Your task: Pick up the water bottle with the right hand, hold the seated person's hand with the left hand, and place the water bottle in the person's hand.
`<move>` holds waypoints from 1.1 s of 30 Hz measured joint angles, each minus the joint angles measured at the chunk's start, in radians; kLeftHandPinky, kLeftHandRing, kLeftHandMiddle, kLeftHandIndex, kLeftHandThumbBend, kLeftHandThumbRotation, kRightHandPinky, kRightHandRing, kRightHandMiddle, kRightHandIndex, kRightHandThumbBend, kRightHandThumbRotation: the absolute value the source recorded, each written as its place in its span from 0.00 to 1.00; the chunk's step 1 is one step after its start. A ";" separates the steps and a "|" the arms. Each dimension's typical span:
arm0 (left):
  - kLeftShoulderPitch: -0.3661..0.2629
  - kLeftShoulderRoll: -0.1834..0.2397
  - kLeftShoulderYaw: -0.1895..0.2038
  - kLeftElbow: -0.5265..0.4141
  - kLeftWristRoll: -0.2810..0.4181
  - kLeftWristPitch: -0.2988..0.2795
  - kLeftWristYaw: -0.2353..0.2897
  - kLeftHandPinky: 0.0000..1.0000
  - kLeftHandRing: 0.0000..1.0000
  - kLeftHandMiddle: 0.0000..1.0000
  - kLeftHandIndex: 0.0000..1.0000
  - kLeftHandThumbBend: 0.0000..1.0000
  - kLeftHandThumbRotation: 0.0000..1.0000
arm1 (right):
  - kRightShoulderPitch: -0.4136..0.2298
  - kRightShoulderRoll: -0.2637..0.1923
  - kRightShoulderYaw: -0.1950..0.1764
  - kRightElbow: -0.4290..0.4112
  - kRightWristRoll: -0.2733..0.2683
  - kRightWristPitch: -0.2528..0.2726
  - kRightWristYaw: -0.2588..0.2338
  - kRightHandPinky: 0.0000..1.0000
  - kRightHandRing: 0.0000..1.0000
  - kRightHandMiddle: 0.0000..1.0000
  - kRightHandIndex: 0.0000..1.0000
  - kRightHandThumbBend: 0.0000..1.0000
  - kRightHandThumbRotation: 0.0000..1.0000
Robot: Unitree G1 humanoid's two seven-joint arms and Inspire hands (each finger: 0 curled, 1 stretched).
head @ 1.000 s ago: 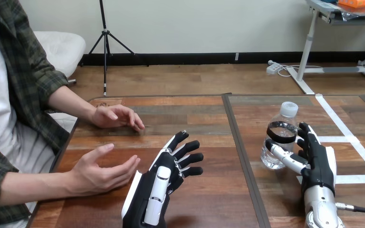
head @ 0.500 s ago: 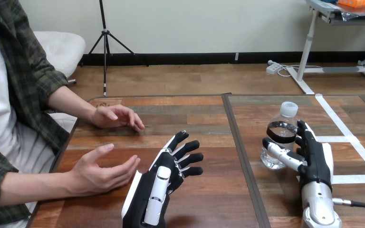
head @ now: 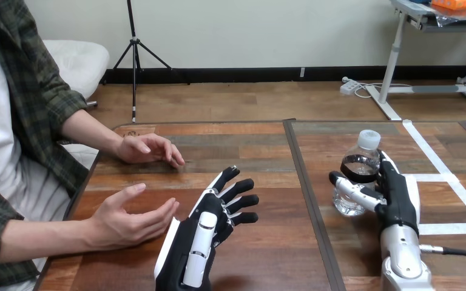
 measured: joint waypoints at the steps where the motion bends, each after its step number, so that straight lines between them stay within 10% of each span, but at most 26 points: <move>1: 0.000 0.000 0.000 0.000 0.000 0.000 0.000 0.71 0.79 0.83 0.89 0.46 1.00 | -0.003 0.000 0.001 0.003 -0.001 0.001 -0.001 0.90 0.91 0.93 0.91 0.68 0.00; 19: 0.005 0.000 0.000 0.000 0.000 -0.001 0.008 0.71 0.79 0.83 0.89 0.48 1.00 | -0.044 -0.001 0.026 0.047 -0.037 0.028 -0.020 0.87 0.88 0.90 0.89 0.70 0.00; 33: 0.013 0.000 0.000 0.000 0.000 -0.001 0.009 0.72 0.79 0.84 0.90 0.48 1.00 | -0.067 0.000 0.031 0.060 -0.054 0.052 -0.082 0.66 0.69 0.73 0.75 0.73 0.00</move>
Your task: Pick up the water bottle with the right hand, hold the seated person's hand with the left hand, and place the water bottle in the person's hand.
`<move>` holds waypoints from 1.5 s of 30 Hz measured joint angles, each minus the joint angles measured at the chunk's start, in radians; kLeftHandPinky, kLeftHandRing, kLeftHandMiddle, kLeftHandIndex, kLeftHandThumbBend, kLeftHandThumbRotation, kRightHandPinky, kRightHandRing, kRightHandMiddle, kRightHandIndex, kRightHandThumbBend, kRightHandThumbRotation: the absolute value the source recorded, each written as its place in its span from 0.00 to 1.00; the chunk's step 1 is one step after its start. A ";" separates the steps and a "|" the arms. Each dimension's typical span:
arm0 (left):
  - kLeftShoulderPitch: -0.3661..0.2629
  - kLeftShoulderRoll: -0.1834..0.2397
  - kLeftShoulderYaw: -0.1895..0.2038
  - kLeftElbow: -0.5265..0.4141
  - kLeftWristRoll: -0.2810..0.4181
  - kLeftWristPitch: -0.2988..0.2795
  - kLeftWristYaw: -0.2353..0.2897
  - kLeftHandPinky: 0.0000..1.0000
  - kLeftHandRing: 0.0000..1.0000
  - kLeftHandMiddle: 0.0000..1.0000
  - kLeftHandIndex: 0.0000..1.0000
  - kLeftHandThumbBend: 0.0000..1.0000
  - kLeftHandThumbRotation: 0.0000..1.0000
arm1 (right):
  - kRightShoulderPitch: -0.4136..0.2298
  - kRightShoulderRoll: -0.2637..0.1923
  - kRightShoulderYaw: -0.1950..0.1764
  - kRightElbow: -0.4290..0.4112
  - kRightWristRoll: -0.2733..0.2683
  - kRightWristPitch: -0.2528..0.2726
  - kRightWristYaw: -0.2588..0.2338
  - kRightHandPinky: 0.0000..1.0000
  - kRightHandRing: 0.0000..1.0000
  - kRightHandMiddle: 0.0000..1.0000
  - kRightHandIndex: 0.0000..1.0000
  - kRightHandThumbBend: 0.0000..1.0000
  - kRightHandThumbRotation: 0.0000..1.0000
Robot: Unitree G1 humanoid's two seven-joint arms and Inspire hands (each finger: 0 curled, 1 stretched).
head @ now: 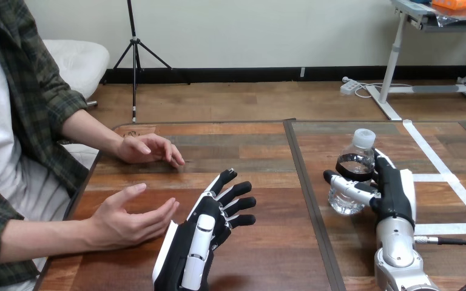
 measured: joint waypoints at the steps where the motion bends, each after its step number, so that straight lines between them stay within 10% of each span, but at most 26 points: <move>1: 0.001 0.000 0.000 0.000 0.000 0.000 0.000 0.72 0.79 0.84 0.90 0.48 1.00 | -0.001 0.000 0.000 0.000 0.000 0.000 -0.006 0.65 0.68 0.72 0.74 0.73 0.00; 16: 0.003 0.000 0.000 0.000 0.000 -0.006 0.000 0.73 0.80 0.84 0.91 0.47 1.00 | -0.008 0.001 -0.001 0.002 -0.001 0.008 -0.087 0.46 0.50 0.54 0.57 0.73 0.00; 45: 0.004 0.000 0.000 0.000 -0.001 -0.007 0.000 0.73 0.80 0.84 0.90 0.47 1.00 | -0.012 0.011 0.001 0.003 -0.004 0.009 -0.127 0.43 0.46 0.49 0.52 0.74 0.00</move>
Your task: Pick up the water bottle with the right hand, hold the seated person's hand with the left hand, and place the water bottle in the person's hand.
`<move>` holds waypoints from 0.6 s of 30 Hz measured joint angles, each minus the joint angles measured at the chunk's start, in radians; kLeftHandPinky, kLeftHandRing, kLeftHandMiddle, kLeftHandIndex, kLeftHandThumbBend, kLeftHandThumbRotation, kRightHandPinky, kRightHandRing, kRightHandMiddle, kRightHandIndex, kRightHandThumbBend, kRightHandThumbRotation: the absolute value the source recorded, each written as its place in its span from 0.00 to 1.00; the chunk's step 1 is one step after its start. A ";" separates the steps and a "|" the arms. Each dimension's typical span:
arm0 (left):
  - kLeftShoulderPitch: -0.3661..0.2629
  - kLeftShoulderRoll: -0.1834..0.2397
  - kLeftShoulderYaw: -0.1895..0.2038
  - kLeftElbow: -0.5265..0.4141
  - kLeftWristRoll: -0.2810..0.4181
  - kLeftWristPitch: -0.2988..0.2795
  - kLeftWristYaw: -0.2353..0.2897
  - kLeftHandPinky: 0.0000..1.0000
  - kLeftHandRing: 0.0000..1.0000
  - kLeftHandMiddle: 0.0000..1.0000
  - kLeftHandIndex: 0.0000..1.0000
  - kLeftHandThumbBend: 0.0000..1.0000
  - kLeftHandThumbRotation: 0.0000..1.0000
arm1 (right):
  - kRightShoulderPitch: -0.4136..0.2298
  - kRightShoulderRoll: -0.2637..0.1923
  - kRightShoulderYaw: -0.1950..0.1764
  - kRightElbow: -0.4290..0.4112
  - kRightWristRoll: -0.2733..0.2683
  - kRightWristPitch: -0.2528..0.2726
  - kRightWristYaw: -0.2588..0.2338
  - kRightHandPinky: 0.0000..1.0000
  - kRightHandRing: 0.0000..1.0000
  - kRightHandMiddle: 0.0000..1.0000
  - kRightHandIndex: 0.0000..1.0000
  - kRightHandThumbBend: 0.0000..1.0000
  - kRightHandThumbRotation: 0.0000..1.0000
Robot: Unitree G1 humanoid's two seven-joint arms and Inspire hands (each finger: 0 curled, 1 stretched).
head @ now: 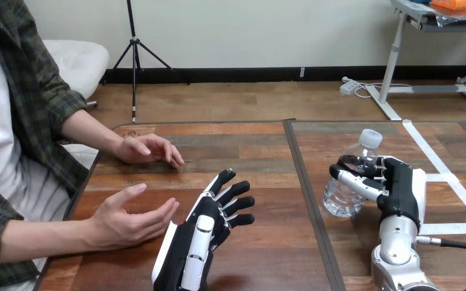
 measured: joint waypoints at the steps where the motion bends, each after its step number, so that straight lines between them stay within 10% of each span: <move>1: 0.000 0.000 0.000 0.000 0.000 0.000 0.000 0.73 0.80 0.84 0.90 0.47 1.00 | 0.000 0.000 0.000 0.000 0.000 0.000 0.000 0.43 0.46 0.49 0.52 0.74 0.00; 18: 0.000 0.000 0.000 0.000 0.001 0.000 0.004 0.72 0.80 0.83 0.90 0.47 1.00 | 0.000 0.004 0.000 0.000 -0.005 -0.005 0.000 0.42 0.45 0.49 0.53 0.76 0.00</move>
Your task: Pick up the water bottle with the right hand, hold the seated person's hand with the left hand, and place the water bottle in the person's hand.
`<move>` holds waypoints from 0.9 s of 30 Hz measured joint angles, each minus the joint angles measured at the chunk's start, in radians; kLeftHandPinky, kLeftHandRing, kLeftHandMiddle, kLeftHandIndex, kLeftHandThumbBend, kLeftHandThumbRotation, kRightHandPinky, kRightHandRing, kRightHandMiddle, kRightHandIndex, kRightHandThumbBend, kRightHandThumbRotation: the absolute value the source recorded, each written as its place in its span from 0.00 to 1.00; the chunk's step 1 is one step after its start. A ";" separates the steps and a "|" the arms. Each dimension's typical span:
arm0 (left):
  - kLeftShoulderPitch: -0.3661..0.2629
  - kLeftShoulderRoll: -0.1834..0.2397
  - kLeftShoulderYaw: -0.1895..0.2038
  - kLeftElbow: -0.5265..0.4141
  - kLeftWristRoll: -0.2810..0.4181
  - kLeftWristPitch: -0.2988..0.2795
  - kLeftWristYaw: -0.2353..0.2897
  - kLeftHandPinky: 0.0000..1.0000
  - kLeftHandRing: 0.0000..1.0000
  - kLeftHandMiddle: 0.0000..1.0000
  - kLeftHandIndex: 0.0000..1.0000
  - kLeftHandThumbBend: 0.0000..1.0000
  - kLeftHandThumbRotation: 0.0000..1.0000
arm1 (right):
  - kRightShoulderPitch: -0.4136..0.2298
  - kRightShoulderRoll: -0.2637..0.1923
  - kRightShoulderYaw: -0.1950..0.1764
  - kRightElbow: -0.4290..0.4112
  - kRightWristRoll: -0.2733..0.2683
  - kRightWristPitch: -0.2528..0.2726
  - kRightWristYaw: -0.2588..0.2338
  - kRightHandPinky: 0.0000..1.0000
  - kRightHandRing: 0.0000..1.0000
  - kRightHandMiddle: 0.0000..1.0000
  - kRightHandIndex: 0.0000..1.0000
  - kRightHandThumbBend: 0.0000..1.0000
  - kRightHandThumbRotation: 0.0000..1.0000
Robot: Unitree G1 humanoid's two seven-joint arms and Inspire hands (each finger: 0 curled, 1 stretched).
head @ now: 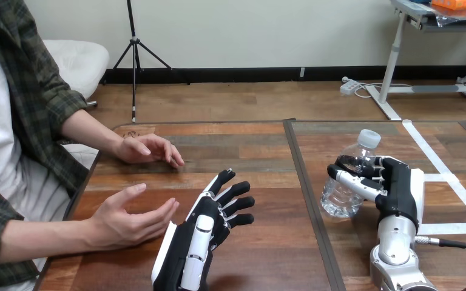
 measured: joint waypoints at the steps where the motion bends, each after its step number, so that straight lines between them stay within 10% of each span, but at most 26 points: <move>1: 0.000 0.000 0.000 0.000 0.000 0.000 0.000 0.72 0.80 0.83 0.90 0.47 1.00 | 0.000 0.000 0.000 0.000 -0.001 0.000 0.000 0.42 0.45 0.49 0.53 0.76 0.00; 27: 0.003 0.001 0.001 -0.025 -0.004 -0.009 0.001 0.73 0.80 0.83 0.89 0.44 1.00 | 0.017 0.002 0.001 -0.006 -0.015 -0.134 0.012 0.44 0.47 0.51 0.53 0.73 0.00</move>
